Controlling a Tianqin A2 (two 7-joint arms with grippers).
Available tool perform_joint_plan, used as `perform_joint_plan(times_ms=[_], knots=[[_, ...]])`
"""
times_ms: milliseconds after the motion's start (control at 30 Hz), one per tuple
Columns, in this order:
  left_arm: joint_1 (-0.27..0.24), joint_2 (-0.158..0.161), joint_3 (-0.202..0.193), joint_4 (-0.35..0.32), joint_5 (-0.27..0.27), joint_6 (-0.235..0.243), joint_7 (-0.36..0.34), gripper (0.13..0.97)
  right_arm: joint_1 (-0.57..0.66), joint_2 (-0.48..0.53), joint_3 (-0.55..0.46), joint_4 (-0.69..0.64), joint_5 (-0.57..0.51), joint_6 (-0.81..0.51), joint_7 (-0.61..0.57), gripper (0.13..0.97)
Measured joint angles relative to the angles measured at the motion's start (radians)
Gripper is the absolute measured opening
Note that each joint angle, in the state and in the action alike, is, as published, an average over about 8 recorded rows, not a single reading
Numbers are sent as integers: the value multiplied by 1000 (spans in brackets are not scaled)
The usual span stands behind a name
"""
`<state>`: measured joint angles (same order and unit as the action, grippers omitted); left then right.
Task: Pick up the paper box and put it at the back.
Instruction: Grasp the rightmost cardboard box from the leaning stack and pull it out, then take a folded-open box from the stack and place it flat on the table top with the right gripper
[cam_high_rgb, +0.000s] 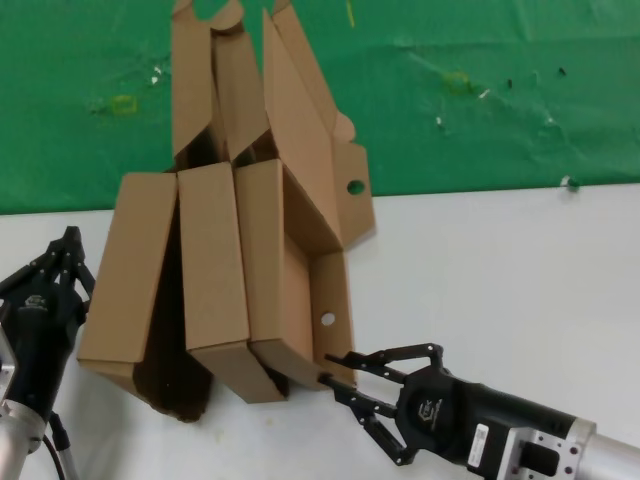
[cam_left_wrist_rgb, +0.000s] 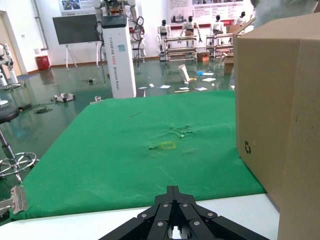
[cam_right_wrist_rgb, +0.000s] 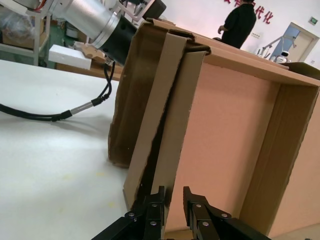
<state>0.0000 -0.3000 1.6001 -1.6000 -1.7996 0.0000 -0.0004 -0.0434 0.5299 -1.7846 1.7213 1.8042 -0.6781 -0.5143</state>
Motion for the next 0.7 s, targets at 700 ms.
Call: perform_joint_plan(times_ms=[700], knots=[[0,0,0,0,0,0,0,143,26,-3,-55,11,-24,3,42,155]])
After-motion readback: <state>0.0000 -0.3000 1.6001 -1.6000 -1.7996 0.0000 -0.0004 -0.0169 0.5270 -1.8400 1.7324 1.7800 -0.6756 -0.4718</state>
